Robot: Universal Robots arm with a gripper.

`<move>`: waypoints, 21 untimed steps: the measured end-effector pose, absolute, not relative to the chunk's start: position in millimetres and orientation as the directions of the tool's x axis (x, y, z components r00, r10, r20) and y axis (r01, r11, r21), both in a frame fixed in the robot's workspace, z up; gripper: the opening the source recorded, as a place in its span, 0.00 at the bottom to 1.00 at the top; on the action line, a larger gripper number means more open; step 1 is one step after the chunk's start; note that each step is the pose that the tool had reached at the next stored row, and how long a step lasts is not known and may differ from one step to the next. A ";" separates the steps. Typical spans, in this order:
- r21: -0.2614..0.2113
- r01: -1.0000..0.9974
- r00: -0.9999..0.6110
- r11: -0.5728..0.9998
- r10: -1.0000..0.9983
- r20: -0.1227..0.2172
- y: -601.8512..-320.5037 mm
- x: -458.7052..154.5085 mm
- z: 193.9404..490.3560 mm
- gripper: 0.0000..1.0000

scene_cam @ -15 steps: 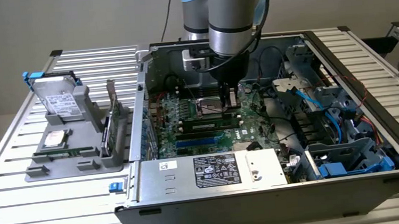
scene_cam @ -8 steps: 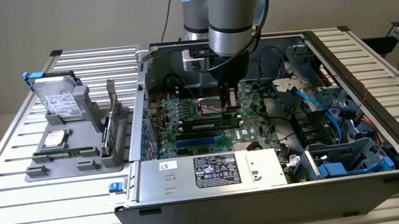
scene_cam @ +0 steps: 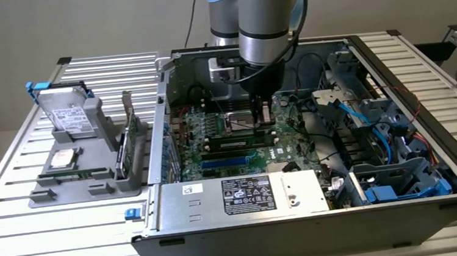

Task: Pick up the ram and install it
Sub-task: 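Press down the ram until it locks into place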

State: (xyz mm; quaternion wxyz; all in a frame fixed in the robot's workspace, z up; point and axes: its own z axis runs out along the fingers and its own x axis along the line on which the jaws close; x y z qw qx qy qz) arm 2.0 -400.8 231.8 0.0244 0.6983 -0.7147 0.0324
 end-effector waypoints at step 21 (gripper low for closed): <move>-0.007 -1.000 -0.023 0.023 -0.997 0.080 -400.4 1.5 225.5 0.11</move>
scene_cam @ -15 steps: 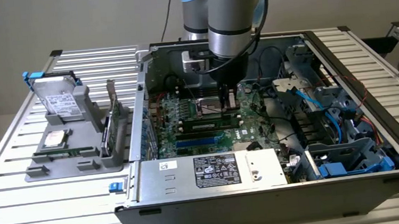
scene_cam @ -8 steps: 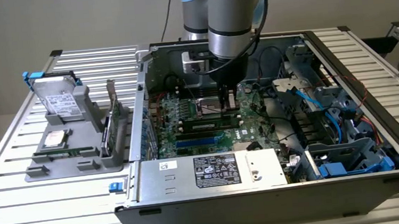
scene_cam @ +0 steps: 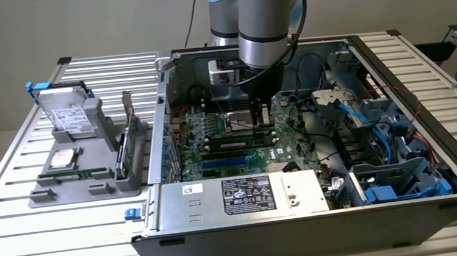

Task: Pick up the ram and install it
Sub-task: 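Press down the ram until it locks into place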

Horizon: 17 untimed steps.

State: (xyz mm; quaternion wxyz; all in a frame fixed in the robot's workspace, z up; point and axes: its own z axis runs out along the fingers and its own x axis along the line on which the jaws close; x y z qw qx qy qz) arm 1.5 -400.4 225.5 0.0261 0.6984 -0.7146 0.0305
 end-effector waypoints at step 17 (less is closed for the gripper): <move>-0.003 -1.000 -0.023 0.023 -0.997 0.080 -400.3 -34.6 233.7 0.11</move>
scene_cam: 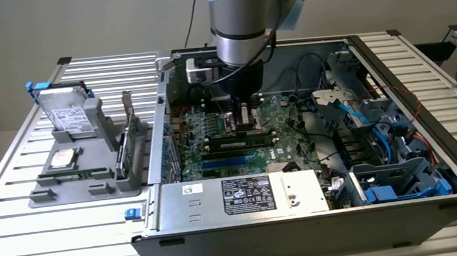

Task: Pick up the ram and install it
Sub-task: 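Press down the ram until it locks into place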

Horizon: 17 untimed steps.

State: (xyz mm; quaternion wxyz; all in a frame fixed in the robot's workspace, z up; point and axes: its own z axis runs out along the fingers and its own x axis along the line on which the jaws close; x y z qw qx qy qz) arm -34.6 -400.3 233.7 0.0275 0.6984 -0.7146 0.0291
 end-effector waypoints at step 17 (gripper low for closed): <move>-0.003 -1.000 -0.023 0.023 -0.997 0.080 -398.8 -42.1 227.4 0.11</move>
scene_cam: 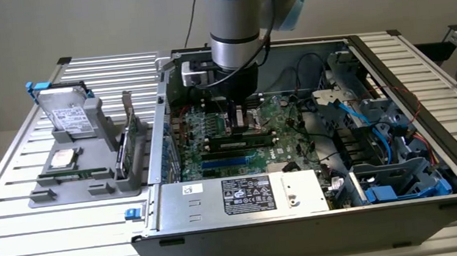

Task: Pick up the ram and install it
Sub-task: 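Press down the ram until it locks into place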

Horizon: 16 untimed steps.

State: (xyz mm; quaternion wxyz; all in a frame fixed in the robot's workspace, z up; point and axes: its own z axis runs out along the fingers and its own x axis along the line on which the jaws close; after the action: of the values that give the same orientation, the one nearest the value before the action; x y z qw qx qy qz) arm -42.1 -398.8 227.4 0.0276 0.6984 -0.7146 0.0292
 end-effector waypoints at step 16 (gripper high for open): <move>-0.003 -1.000 -0.023 0.023 -0.996 0.081 -398.8 -36.3 236.8 0.11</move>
State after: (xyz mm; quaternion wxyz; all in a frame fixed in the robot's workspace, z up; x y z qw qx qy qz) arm -36.3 -398.8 236.8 0.0281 0.6984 -0.7146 0.0296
